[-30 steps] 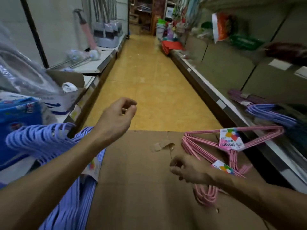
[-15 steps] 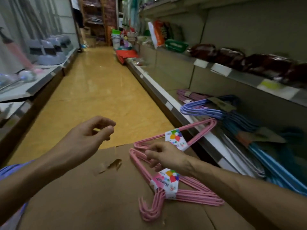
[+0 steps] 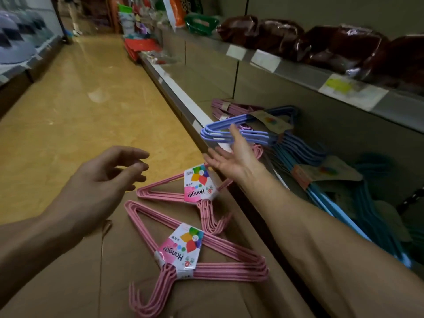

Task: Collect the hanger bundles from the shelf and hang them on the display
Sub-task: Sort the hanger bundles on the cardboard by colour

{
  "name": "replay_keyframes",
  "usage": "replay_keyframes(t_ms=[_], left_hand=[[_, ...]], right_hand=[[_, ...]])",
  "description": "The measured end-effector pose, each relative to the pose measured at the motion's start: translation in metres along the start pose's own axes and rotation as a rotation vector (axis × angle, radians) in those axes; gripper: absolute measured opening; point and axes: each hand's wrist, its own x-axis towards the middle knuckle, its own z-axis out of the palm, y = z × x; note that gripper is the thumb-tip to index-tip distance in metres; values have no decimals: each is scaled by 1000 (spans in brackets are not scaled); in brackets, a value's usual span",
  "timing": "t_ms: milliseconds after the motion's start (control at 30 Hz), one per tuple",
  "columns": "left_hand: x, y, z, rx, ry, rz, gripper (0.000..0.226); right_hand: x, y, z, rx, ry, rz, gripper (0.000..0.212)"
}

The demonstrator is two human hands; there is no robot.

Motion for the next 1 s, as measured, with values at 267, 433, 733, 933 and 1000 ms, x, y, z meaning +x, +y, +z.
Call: replay_keyframes(t_ms=[267, 433, 733, 933, 1000], left_hand=[[-2, -28, 14, -152, 61, -53, 21], [17, -31, 18, -154, 34, -55, 20], [26, -12, 55, -115, -65, -12, 21], [23, -10, 49, -137, -56, -26, 19], [22, -10, 41, -157, -43, -45, 19]], right_hand=[[51, -2, 9, 74, 48, -90, 55], [55, -4, 10, 125, 75, -167, 36], [28, -8, -6, 68, 89, -108, 37], [3, 8, -23, -64, 83, -109, 33], [-4, 15, -26, -135, 98, -112, 38]])
